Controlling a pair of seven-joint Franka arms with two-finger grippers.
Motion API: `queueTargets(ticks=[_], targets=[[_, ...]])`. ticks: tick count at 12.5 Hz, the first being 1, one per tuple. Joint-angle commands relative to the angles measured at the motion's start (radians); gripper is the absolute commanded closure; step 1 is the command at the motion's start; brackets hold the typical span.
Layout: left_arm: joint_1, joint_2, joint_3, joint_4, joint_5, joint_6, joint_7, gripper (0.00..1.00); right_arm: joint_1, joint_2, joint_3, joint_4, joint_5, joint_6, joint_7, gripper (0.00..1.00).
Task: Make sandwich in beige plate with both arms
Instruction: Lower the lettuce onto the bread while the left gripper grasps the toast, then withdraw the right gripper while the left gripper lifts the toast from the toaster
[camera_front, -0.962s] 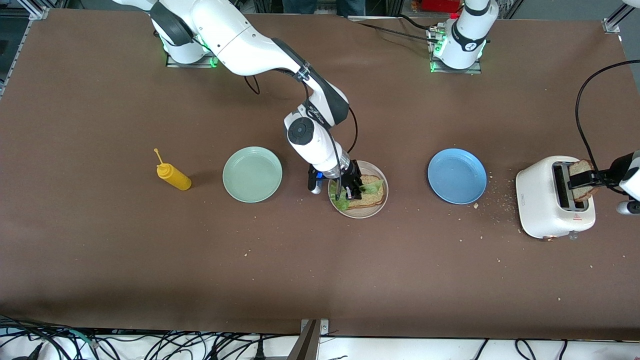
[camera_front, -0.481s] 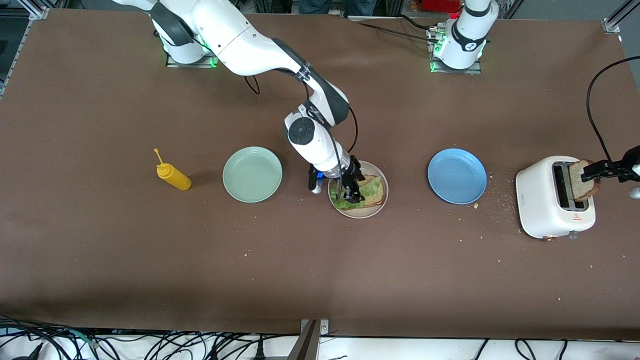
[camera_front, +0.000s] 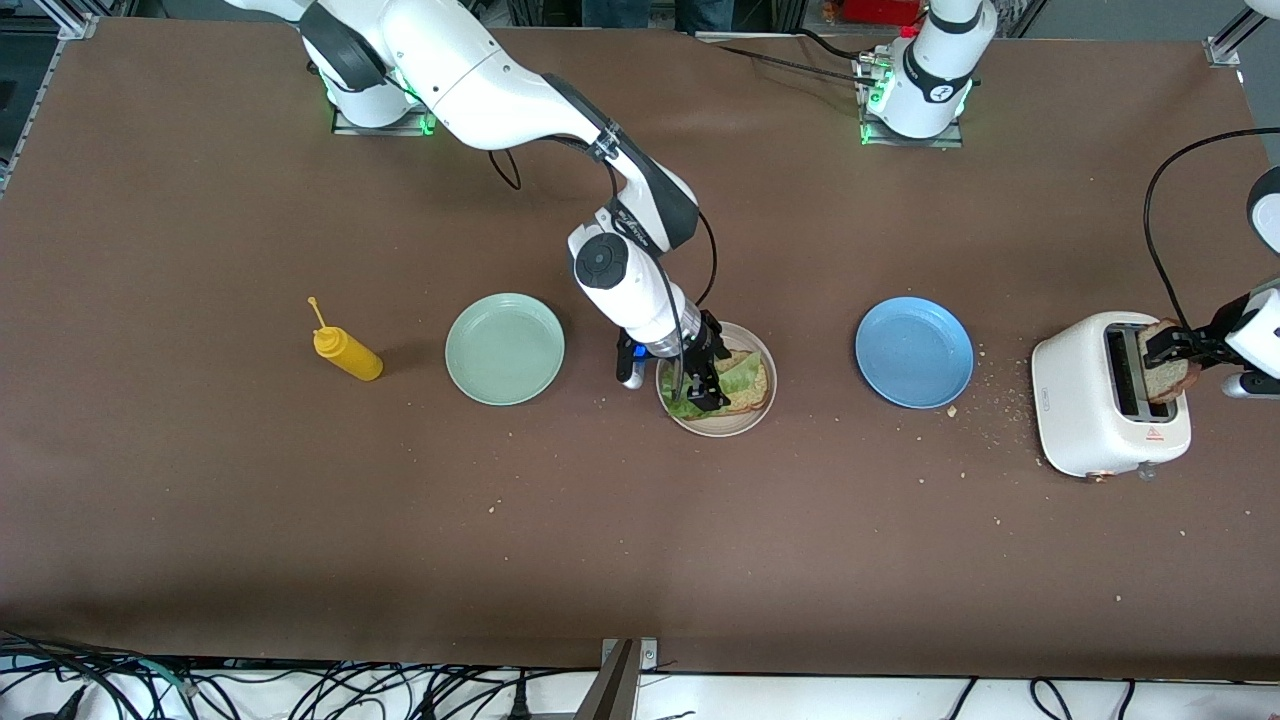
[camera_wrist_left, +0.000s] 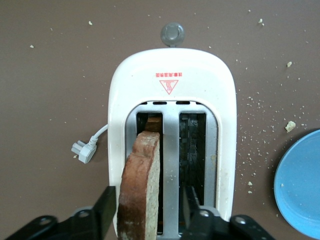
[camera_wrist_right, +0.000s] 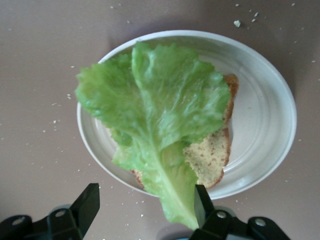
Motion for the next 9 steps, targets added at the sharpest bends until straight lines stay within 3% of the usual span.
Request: queueTargets(ticks=[1, 4, 9], targets=[[0.005, 0.014, -0.002, 0.006, 0.034, 0.002, 0.033, 1.0, -0.059, -0.113, -0.002, 0.003, -0.002, -0.173, -0.009, 0.15], [0.005, 0.014, 0.004, 0.074, 0.035, -0.062, 0.033, 1.0, -0.131, -0.233, -0.001, 0.003, -0.029, -0.389, -0.103, 0.14], [-0.013, 0.015, -0.005, 0.379, 0.028, -0.439, 0.033, 1.0, -0.26, -0.377, -0.002, 0.0, -0.078, -0.679, -0.427, 0.14]])
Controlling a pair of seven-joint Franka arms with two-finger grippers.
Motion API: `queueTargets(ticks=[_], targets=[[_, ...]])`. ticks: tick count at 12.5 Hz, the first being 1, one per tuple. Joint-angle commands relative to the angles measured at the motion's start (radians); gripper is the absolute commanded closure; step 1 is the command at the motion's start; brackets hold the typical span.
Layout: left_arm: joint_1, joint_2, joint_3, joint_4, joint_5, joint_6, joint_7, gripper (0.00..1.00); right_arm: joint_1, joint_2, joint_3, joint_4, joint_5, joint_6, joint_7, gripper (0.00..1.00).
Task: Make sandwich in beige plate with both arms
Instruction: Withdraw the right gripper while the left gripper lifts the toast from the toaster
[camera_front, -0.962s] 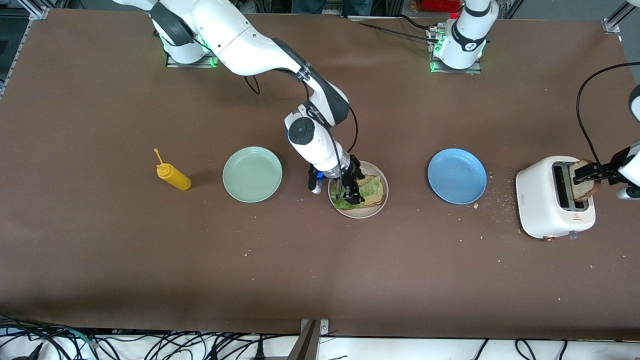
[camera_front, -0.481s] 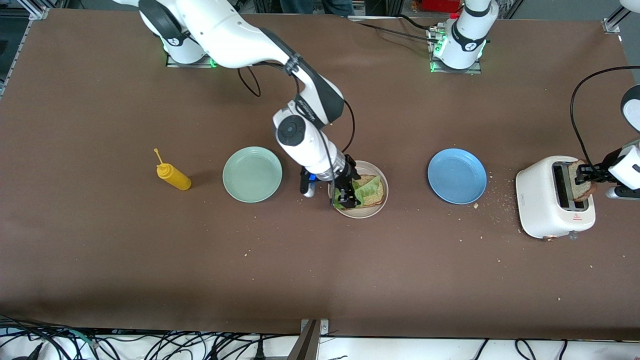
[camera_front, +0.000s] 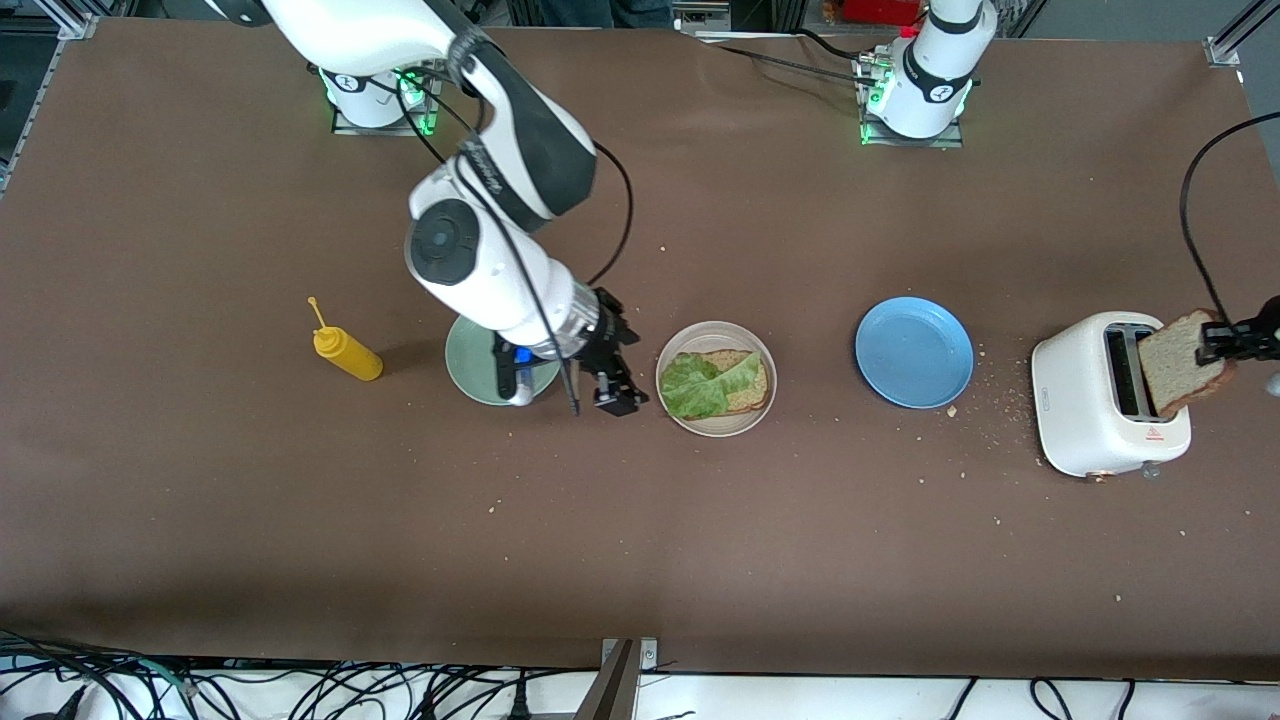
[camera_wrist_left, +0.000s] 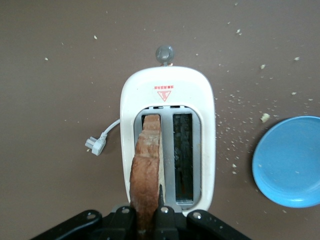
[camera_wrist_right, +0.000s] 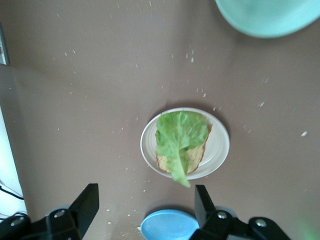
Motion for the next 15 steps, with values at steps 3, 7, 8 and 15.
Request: queueTargets(ticks=[3, 7, 8, 15], targets=[[-0.052, 0.009, -0.053, 0.173, -0.015, -0.255, -0.004, 1.0, -0.106, -0.125, 0.008, -0.038, -0.128, -0.251, -0.411, 0.14], [-0.09, 0.082, -0.091, 0.172, -0.317, -0.29, -0.102, 1.0, -0.109, -0.174, -0.087, -0.04, -0.211, -0.447, -0.778, 0.15], [-0.095, 0.115, -0.108, 0.172, -0.38, -0.29, -0.125, 1.0, -0.109, -0.187, -0.121, -0.044, -0.225, -0.472, -0.867, 0.15], [-0.165, 0.307, -0.259, 0.211, -0.767, -0.28, -0.116, 1.0, -0.109, -0.23, -0.351, -0.11, -0.221, -0.48, -1.394, 0.15]])
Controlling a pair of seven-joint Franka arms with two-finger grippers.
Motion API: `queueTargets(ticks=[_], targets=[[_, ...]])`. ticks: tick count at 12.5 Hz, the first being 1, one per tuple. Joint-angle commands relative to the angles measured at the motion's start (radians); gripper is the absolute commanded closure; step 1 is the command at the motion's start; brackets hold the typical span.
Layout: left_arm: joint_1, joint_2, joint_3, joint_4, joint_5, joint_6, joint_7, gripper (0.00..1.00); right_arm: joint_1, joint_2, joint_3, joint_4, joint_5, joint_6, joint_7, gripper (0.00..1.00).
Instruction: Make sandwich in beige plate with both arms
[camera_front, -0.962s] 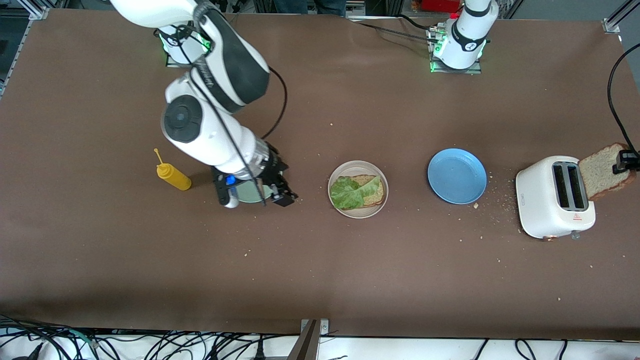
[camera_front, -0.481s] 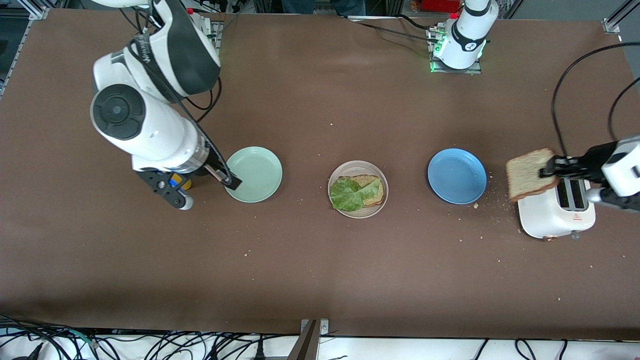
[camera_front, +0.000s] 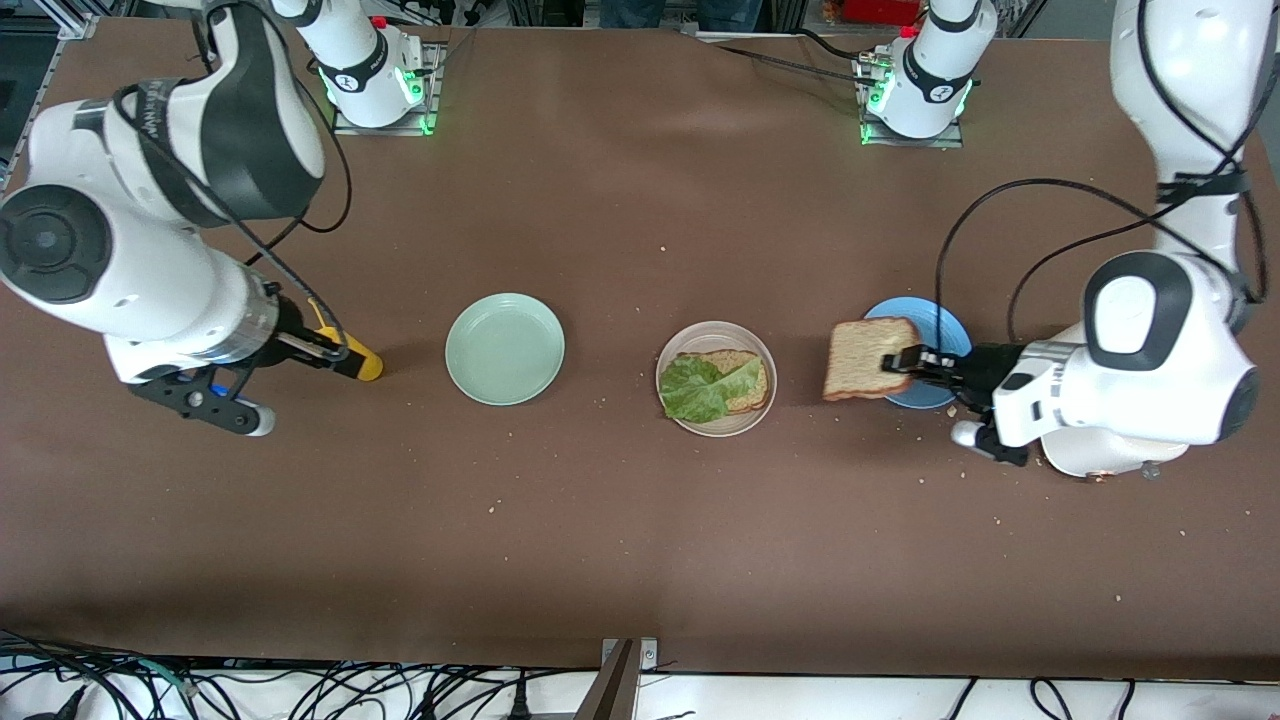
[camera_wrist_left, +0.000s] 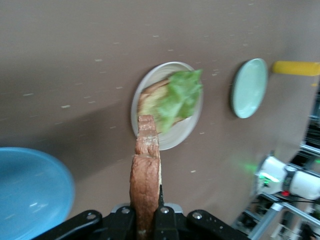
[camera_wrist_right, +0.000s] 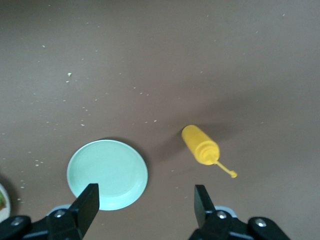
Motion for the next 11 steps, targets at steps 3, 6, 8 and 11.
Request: queueTargets(ticks=[3, 6, 8, 11], targets=[[-0.073, 0.08, 0.002, 0.043, -0.228, 0.009, -0.014, 1.0, 0.008, -0.061, -0.095, -0.099, 0.004, 0.01, -0.222, 0.15], [-0.139, 0.127, 0.002, 0.039, -0.249, 0.124, -0.013, 1.0, 0.008, -0.086, -0.149, -0.136, 0.026, 0.017, -0.323, 0.15], [-0.17, 0.166, 0.0, 0.037, -0.262, 0.149, -0.016, 1.0, 0.005, -0.101, -0.169, -0.179, 0.029, 0.051, -0.383, 0.15], [-0.194, 0.207, 0.002, 0.037, -0.374, 0.149, -0.014, 1.0, -0.027, -0.15, -0.16, -0.281, 0.034, 0.134, -0.431, 0.15]])
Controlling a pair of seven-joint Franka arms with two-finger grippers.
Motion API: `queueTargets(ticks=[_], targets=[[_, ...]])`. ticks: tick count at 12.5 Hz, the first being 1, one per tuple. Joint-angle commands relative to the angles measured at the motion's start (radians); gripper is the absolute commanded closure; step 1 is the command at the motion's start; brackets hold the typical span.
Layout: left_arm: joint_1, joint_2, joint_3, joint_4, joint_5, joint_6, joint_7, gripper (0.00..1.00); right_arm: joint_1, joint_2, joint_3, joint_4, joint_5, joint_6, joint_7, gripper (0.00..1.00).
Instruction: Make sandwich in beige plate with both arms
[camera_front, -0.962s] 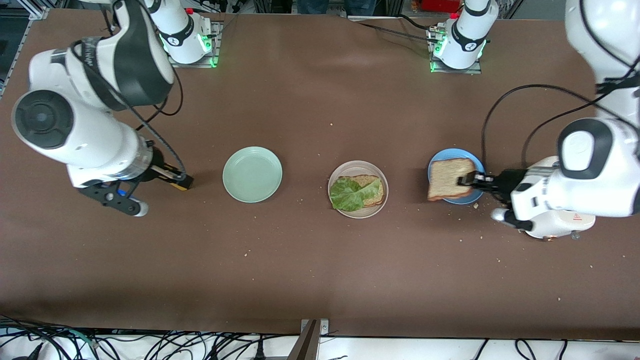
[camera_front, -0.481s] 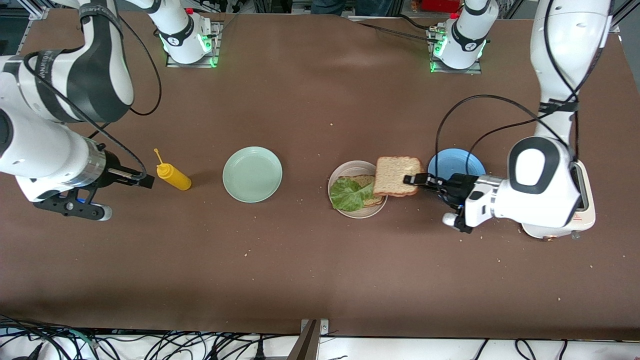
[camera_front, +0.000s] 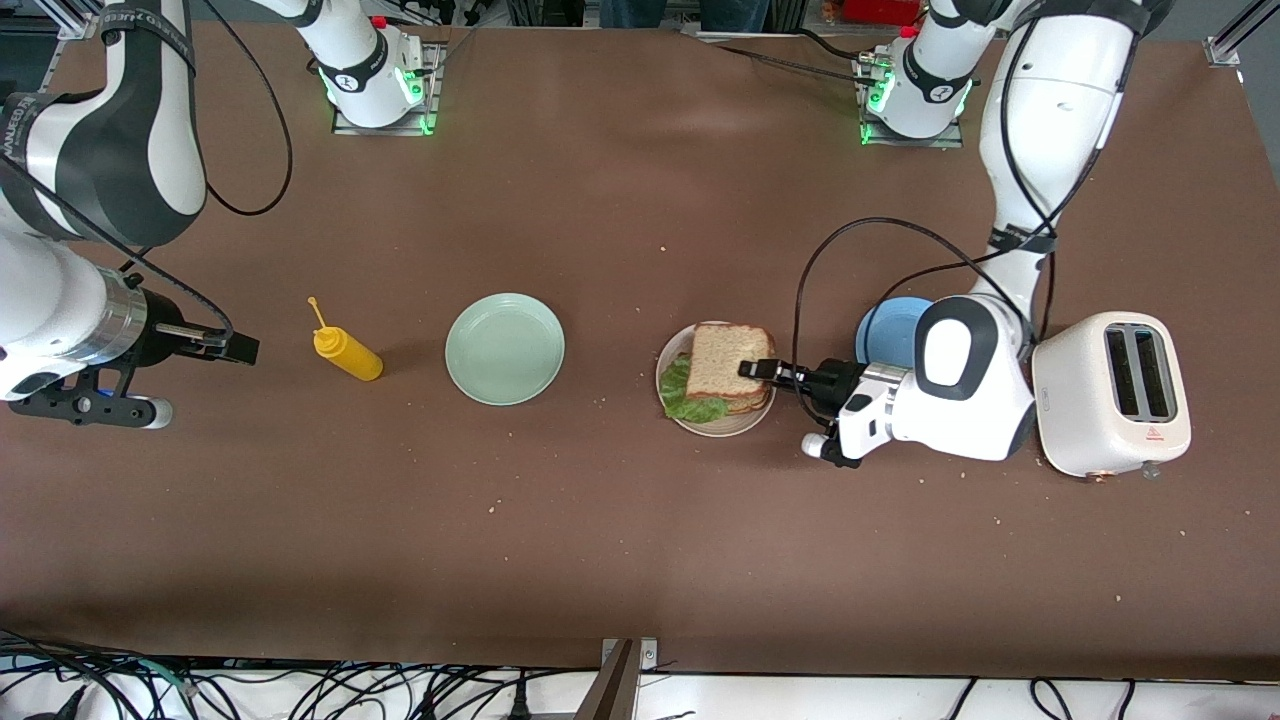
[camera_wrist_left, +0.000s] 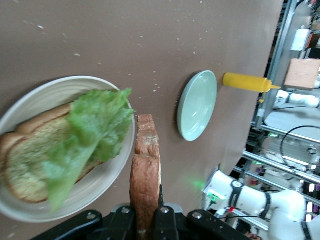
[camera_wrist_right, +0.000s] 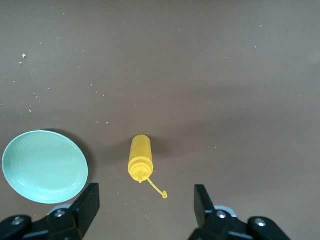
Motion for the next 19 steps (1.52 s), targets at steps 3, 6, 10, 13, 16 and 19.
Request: queueTargets(ticks=[3, 6, 10, 13, 16, 19], targets=[[-0.013, 0.056, 0.009, 0.03, -0.055, -0.001, 0.001, 0.99, -0.099, -0.161, 0.068, -0.27, 0.011, 0.18, -0.095, 0.15], [-0.016, 0.088, 0.009, 0.028, -0.049, 0.049, 0.006, 0.48, -0.249, -0.178, 0.221, -0.284, -0.028, 0.198, -0.115, 0.15], [-0.047, 0.084, 0.013, 0.018, -0.032, 0.138, 0.004, 0.0, -0.32, -0.205, 0.294, -0.295, -0.108, 0.242, -0.17, 0.14], [-0.038, 0.073, 0.017, 0.018, 0.047, 0.141, -0.01, 0.0, -0.326, -0.21, 0.312, -0.279, -0.137, 0.236, -0.164, 0.14], [-0.035, 0.065, 0.066, 0.028, 0.047, 0.141, -0.016, 0.0, -0.362, -0.21, 0.375, -0.269, -0.144, 0.236, -0.172, 0.14], [-0.035, 0.042, 0.109, 0.031, 0.049, 0.141, -0.039, 0.0, -0.354, -0.195, 0.386, -0.235, -0.145, 0.239, -0.175, 0.0]])
